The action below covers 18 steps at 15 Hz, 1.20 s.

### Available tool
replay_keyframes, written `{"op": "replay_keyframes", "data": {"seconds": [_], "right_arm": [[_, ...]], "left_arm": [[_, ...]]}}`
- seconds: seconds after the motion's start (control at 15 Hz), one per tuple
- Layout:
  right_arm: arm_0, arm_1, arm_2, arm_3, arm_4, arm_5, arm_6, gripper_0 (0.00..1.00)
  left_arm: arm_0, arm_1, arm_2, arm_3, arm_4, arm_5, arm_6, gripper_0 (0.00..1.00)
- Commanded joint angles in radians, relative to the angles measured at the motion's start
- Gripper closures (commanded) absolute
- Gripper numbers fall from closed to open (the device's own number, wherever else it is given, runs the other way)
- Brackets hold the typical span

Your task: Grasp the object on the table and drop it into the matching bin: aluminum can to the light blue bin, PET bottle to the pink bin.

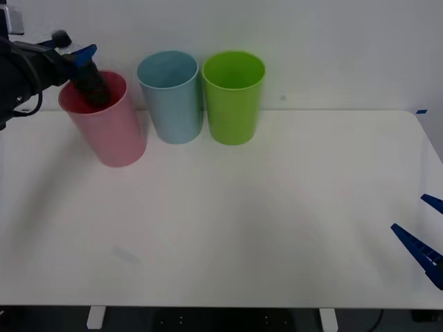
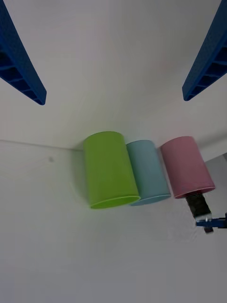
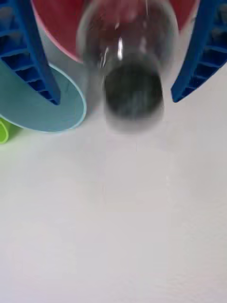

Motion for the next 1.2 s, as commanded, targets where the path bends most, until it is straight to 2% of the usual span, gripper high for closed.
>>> {"op": "replay_keyframes", "data": {"seconds": [0.07, 0.33, 0.93, 1.2], "right_arm": [[0.000, 0.000, 0.000, 0.000, 0.000, 0.000, 0.000, 0.00], [0.000, 0.000, 0.000, 0.000, 0.000, 0.000, 0.000, 0.00], [0.000, 0.000, 0.000, 0.000, 0.000, 0.000, 0.000, 0.00], [0.000, 0.000, 0.000, 0.000, 0.000, 0.000, 0.000, 0.00]], "left_arm": [[0.010, 0.009, 0.002, -0.002, 0.048, -0.018, -0.012, 0.00], [0.099, 0.040, 0.075, -0.062, 0.106, -0.052, -0.042, 0.00], [0.568, 0.037, 0.448, -0.359, 0.122, -0.061, -0.077, 0.00], [0.751, 0.032, 0.580, -0.432, 0.133, -0.081, -0.106, 0.00]]}}
